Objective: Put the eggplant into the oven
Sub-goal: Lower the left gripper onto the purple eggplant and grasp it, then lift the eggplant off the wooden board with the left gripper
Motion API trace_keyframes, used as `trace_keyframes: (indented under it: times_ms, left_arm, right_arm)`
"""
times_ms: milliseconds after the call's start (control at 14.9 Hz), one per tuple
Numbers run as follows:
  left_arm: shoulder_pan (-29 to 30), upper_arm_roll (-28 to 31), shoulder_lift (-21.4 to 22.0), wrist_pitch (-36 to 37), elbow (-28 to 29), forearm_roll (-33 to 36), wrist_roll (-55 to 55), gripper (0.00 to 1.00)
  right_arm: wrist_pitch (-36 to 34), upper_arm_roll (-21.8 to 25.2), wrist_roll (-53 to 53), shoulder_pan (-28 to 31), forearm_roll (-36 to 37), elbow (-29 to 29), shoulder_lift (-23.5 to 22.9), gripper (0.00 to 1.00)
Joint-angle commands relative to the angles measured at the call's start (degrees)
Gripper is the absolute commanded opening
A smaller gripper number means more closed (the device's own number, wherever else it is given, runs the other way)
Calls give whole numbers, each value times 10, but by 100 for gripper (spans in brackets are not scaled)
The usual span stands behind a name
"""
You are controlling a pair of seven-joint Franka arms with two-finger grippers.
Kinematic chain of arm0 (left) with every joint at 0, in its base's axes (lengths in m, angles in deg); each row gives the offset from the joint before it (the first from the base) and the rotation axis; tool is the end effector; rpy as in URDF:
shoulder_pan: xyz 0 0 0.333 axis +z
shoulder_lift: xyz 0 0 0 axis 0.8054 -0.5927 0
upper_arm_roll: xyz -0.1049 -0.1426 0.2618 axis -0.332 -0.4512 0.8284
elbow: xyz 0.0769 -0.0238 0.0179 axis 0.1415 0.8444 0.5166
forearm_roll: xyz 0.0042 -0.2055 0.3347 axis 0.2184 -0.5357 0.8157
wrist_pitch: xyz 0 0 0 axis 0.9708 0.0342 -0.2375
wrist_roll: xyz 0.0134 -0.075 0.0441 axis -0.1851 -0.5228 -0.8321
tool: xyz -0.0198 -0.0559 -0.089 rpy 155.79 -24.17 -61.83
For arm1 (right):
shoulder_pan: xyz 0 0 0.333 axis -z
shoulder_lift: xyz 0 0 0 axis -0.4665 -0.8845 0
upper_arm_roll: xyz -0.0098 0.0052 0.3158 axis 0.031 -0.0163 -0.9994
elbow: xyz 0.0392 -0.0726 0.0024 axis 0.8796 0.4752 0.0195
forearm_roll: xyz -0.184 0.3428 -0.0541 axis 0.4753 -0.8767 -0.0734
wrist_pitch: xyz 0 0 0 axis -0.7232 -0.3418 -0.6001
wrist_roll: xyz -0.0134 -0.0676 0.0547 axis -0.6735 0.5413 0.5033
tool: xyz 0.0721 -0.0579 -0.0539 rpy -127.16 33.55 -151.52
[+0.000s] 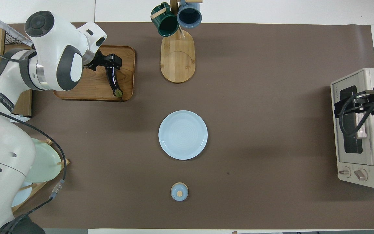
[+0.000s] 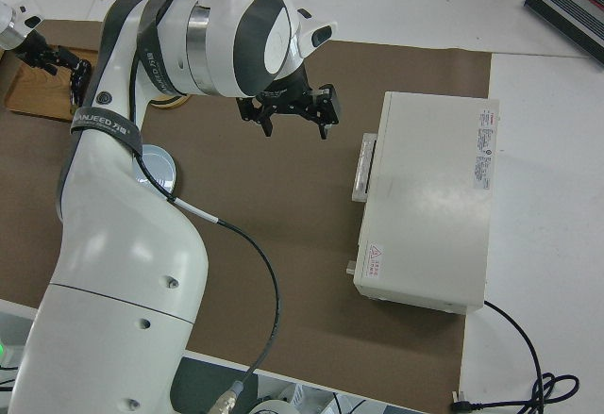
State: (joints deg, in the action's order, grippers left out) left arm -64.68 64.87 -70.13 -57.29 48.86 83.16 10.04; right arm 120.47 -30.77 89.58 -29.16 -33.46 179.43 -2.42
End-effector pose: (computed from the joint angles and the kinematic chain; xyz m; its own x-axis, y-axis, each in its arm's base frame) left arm 0.7079 -0.1664 0.3373 0.9965 -0.0629 0.0557 -0.0682 -0.9927 0.0994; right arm 0.5450 -0.0208 0.5729 0.9868 0.0345 -0.1583 0.0400 -0.9987 0.0319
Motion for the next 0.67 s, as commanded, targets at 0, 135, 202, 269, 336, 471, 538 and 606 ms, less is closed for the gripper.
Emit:
trace_keyframes:
  times_ms: [0,135,202,269,336,471,538,606]
  left_arm:
    - [-5,5,5,-23,21,2,3,100]
    - [-6,5,11,-52,51,3,5,99]
    - [-6,5,13,-58,57,2,10,98]
    - [-6,5,13,-58,58,2,14,97]
    - [-6,5,13,-58,61,2,15,95]
    - [-7,4,14,-61,63,2,15,89]
    - [-7,4,17,-65,69,2,14,83]
    - [-9,4,18,-72,74,1,14,74]
  right_arm:
    - [3,2,-3,-1,-14,8,9,100]
    - [3,2,-3,-1,-14,8,9,100]
    - [3,2,-3,-1,-14,8,9,100]
    - [3,2,-4,-1,-14,8,9,100]
    - [3,2,-4,-1,-14,8,9,100]
    - [3,2,-4,-1,-14,8,9,100]
    - [3,2,-3,-1,-14,8,9,100]
    - [3,2,-4,-1,-14,8,9,100]
